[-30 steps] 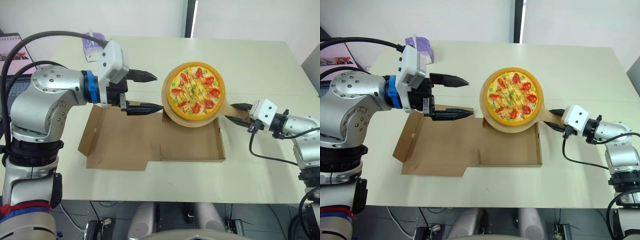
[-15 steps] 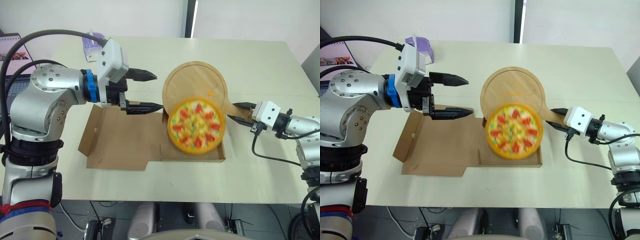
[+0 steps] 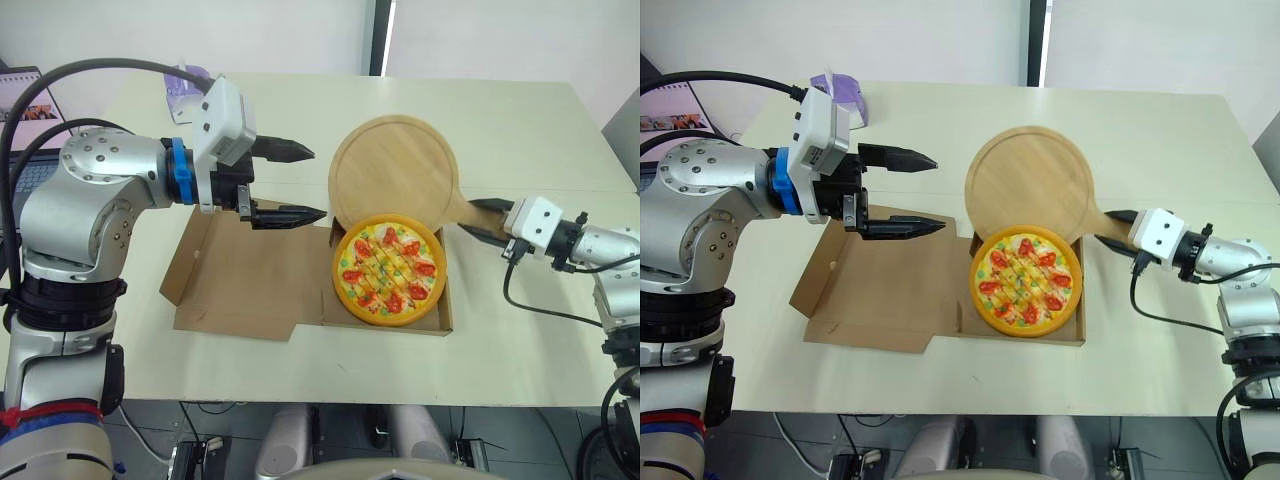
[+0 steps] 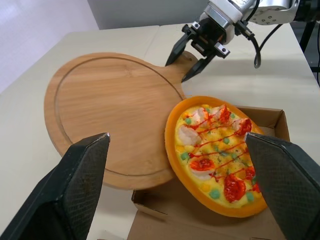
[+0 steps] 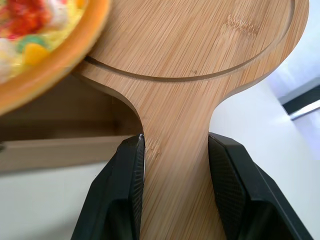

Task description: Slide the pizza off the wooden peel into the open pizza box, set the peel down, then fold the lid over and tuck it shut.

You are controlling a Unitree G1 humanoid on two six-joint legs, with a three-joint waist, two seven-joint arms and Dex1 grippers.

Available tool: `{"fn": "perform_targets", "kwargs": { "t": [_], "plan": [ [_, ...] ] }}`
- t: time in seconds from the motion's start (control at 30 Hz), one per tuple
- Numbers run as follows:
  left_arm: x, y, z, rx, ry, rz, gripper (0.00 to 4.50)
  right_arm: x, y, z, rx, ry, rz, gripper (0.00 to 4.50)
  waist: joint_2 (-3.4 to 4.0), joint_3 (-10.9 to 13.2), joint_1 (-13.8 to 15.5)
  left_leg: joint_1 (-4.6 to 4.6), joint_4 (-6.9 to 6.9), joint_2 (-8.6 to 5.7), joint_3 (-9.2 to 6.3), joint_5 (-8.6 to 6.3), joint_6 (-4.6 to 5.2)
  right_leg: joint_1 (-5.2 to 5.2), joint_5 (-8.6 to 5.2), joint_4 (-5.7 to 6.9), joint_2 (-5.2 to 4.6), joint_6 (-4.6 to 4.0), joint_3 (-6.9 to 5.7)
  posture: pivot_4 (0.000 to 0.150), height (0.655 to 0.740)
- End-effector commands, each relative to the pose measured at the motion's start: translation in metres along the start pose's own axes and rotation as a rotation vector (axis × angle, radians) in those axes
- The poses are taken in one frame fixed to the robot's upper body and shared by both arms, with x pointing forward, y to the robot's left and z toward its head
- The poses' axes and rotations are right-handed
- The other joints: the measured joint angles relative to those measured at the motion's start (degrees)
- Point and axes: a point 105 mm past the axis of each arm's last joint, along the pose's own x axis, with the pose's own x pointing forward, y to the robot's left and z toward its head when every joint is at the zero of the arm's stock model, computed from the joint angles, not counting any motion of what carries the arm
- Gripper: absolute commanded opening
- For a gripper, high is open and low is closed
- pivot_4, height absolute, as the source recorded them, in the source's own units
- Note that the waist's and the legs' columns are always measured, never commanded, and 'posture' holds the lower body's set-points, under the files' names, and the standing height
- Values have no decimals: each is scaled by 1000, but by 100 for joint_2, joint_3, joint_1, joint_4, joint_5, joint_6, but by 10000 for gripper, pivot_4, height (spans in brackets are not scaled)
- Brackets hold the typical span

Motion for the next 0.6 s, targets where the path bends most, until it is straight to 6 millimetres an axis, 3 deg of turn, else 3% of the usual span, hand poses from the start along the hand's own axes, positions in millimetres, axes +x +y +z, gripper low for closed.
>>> {"fn": "perform_targets", "kwargs": {
  "t": [0.03,0.33,0.5,0.6],
  "plan": [
    [-5,4,12,48,-15,24,45000,-8,-41,17,-104,-48,-179,15797,0,0,-1,0,0,0,0,0,0,0,0,0,0,0,1,1500,7400],
    [-3,2,11,47,-17,19,45000,-21,-79,11,-116,-13,-351,15797,0,0,-14,0,0,0,4,0,0,0,0,0,0,-1,4,1500,7400],
    [3,-2,12,44,-36,-3,45000,-37,-88,3,49,15,-426,15797,1,0,-4,-1,-1,0,3,0,0,0,0,-1,-1,-1,4,1500,7400],
    [7,-4,15,42,-61,-18,45000,-56,-88,-9,210,89,-472,15796,1,-1,21,-3,0,0,-1,0,0,0,0,-1,-2,-1,1,1500,7400]
  ]
}}
